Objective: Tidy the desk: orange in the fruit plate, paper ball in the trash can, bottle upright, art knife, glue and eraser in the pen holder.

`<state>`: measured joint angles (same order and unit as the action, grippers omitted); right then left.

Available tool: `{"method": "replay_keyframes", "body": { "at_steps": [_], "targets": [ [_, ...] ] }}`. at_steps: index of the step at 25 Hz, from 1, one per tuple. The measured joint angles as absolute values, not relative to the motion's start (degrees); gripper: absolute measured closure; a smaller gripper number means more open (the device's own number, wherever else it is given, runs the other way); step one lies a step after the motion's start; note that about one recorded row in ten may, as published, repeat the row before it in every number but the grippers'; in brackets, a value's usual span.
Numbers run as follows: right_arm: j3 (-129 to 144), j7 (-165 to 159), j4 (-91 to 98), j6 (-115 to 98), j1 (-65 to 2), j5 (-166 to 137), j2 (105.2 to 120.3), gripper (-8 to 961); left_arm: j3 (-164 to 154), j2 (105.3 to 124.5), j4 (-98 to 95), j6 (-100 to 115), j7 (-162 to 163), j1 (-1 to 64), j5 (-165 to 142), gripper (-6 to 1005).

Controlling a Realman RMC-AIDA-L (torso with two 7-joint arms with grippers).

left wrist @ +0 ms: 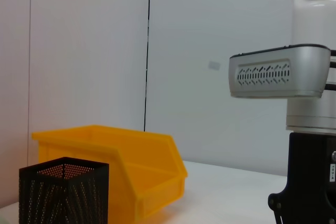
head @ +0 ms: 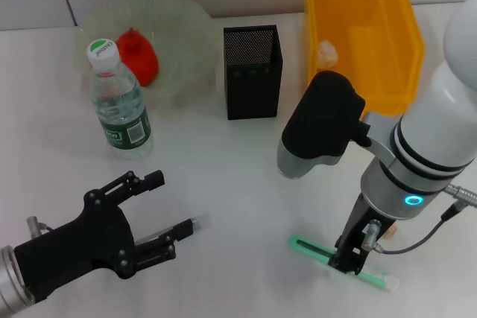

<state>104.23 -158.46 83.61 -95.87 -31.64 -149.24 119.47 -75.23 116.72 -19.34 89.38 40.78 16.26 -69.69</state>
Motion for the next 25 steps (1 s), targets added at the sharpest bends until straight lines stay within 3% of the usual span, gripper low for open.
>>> {"method": "replay_keyframes", "body": {
  "at_steps": [6, 12, 25],
  "targets": [
    [104.7, -158.72, 83.61, -95.48, -31.56, -149.42, 119.54, 759, -75.23, 116.79, -19.34, 89.38, 40.73, 16.26, -69.69, 184],
    [104.74, -158.87, 83.12, -94.85, -31.48, -149.45, 119.62, 614, -75.23, 116.81, -19.34, 89.39, 40.7, 16.26, -69.69, 184],
    [104.96, -159.04, 81.67, -94.4, -31.9, -149.52, 119.62, 627, -75.15, 116.81, -19.34, 89.38, 40.69, 16.25, -69.69, 185]
  ]
}}
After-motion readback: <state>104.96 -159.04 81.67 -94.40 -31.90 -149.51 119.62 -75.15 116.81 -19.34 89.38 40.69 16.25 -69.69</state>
